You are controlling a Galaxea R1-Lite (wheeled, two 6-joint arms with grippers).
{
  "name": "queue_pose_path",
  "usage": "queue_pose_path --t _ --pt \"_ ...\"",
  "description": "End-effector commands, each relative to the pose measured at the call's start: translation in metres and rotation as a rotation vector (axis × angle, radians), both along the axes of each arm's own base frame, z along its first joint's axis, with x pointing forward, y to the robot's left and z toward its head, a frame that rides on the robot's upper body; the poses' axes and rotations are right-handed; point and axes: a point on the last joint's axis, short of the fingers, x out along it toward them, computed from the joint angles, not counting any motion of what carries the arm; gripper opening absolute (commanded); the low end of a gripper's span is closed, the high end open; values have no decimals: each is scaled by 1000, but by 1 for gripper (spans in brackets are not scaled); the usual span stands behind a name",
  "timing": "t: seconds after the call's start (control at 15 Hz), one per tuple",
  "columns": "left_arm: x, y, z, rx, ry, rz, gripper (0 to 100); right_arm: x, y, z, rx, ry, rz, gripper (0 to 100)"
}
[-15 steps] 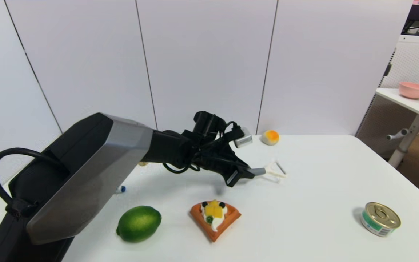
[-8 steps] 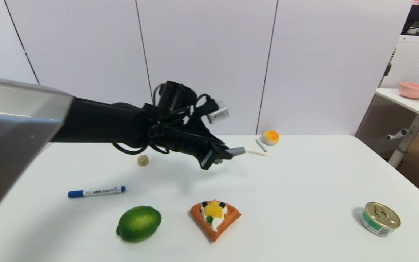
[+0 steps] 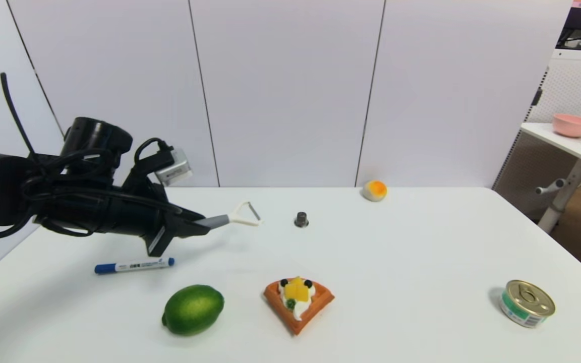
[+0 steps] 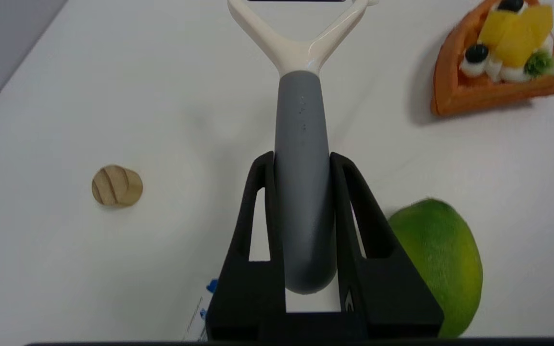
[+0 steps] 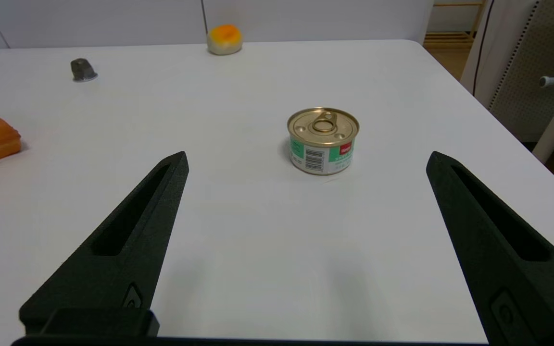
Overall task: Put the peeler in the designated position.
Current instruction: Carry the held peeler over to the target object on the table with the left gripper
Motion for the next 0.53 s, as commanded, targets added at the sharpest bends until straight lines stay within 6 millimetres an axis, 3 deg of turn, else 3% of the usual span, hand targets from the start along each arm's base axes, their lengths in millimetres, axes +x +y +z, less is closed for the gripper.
queue_pose_path --t 0.07,0.53 --pt "-2 15 -21 53 50 -106 0 0 0 0 0 0 0 100" --pt "63 9 -60 49 -13 -301 0 0 0 0 0 0 0 100"
